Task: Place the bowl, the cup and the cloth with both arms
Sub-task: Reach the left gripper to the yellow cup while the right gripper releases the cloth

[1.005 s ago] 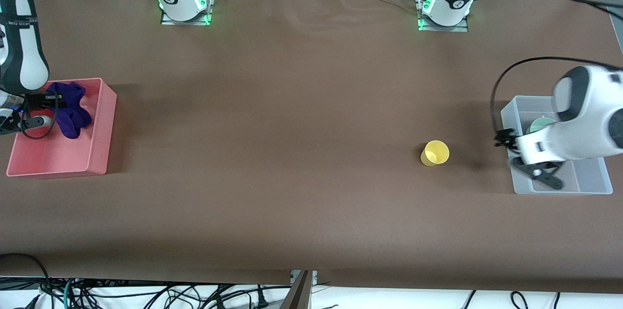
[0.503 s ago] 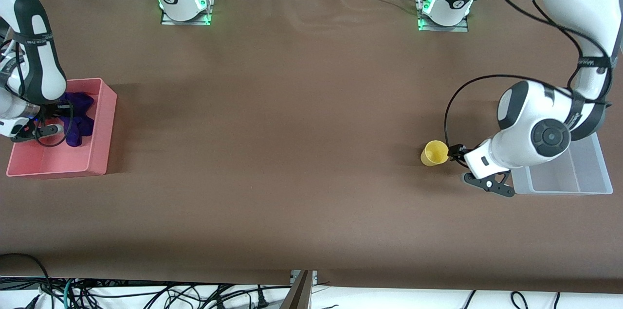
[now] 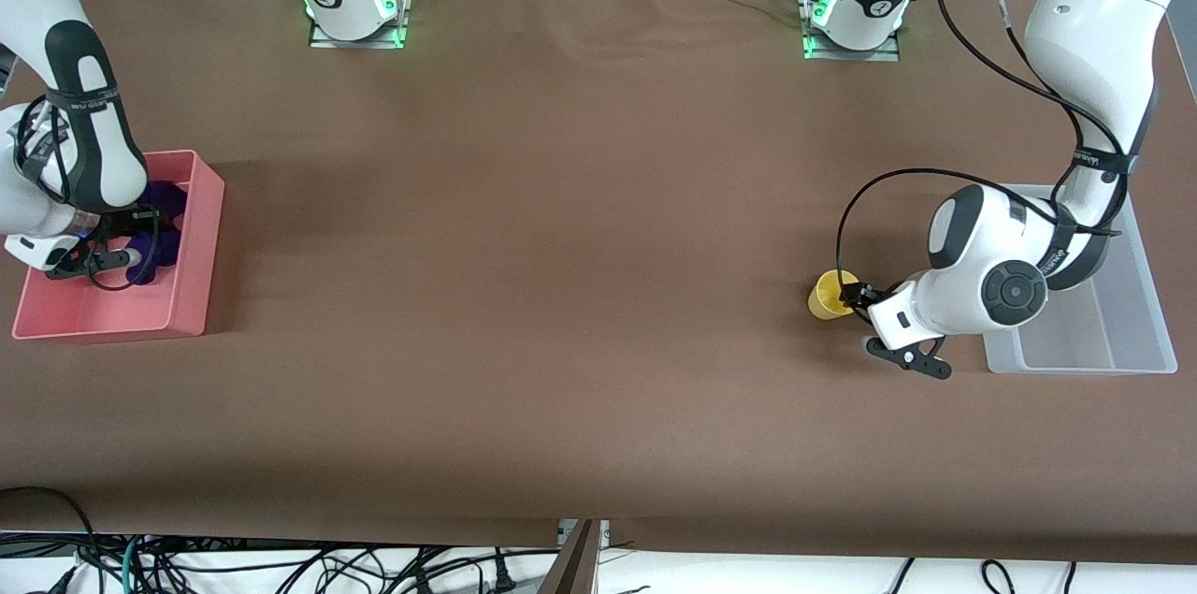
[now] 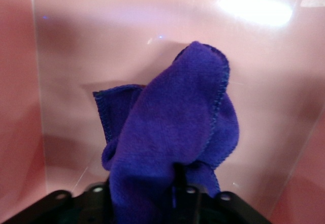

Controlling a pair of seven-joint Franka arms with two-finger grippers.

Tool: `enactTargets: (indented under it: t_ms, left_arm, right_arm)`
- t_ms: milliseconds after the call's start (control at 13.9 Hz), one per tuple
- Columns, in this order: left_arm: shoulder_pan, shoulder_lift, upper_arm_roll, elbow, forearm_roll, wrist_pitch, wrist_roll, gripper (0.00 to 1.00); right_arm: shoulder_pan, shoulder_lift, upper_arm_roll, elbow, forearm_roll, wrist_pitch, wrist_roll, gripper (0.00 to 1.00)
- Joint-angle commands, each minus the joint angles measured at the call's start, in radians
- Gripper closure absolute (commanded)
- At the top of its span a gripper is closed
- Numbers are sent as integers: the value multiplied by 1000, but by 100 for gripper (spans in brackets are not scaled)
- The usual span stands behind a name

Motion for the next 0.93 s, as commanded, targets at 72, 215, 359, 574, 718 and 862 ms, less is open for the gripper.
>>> enactTargets:
  t_ms: [72,215,359,574,718,862]
  left_arm:
    - [11,1,-4,-40,5,49,26,64]
    - [12,2,-4,-40,5,47,29,100]
    - [7,1,-3,-34,5,36,25,100]
    - [10,1,-4,-30,2,36,25,100]
    - [11,-1,-4,-26,0,36,22,100]
    - [14,-8,-6,-21,-12,18,20,100]
  right_arm:
    - [-3,-43,1,8,18,-46,-16,1]
    - [-3,-81,1,41,16,-129,-18,1]
    - [0,-107,3,93,16,-215,-16,1]
    - [4,-150,9,184,12,-339,-16,1]
    - [7,-182,22,241,18,-439,-15,1]
    - [9,-207,68,293,19,-504,-6,1]
